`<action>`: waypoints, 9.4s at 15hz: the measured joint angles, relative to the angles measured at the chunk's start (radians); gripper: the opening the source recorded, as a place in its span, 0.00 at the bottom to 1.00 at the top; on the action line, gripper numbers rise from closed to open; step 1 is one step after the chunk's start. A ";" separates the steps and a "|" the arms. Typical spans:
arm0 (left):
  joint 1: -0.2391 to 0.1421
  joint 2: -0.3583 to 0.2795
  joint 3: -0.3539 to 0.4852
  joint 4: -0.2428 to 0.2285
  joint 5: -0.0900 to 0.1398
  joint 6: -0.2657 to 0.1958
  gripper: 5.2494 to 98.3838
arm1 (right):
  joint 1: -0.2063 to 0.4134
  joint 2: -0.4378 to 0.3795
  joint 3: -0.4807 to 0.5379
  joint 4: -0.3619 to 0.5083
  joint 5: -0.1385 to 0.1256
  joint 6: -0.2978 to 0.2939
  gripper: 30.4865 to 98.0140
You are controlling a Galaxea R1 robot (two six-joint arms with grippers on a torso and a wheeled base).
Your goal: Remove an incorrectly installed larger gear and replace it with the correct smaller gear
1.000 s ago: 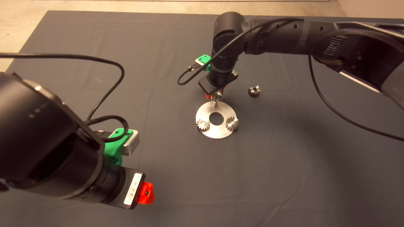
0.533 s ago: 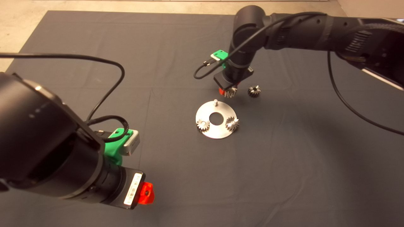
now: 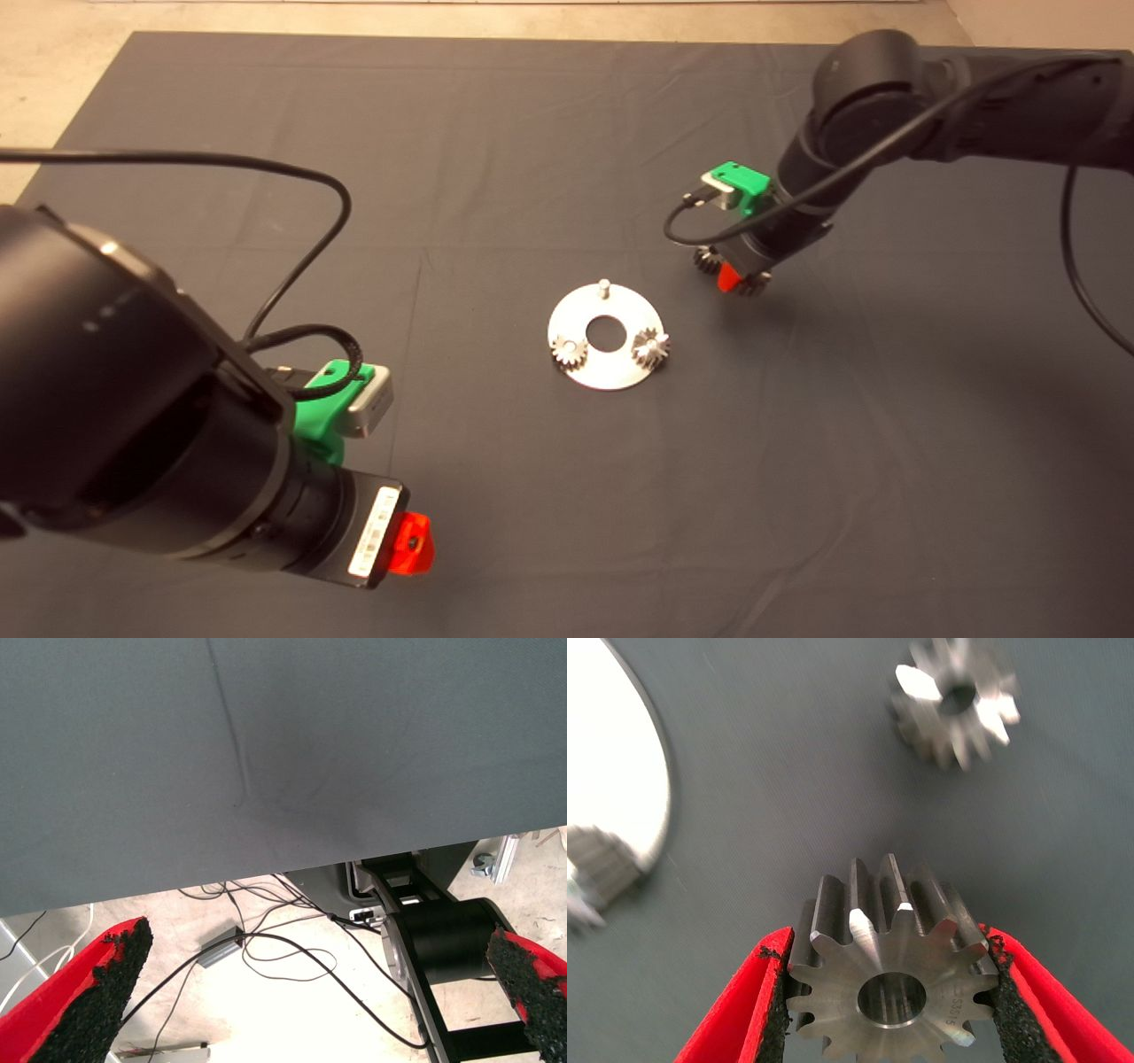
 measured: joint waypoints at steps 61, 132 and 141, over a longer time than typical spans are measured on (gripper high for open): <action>0.003 0.000 0.000 0.000 0.000 0.000 1.00 | -0.169 -0.101 0.219 -0.133 0.006 0.075 0.39; 0.036 0.011 0.000 0.000 0.000 0.000 1.00 | -0.120 0.039 -0.131 -0.359 0.165 0.370 0.74; 0.047 0.011 0.000 0.000 0.000 0.000 1.00 | -0.143 0.036 -0.132 -0.360 0.164 0.370 0.55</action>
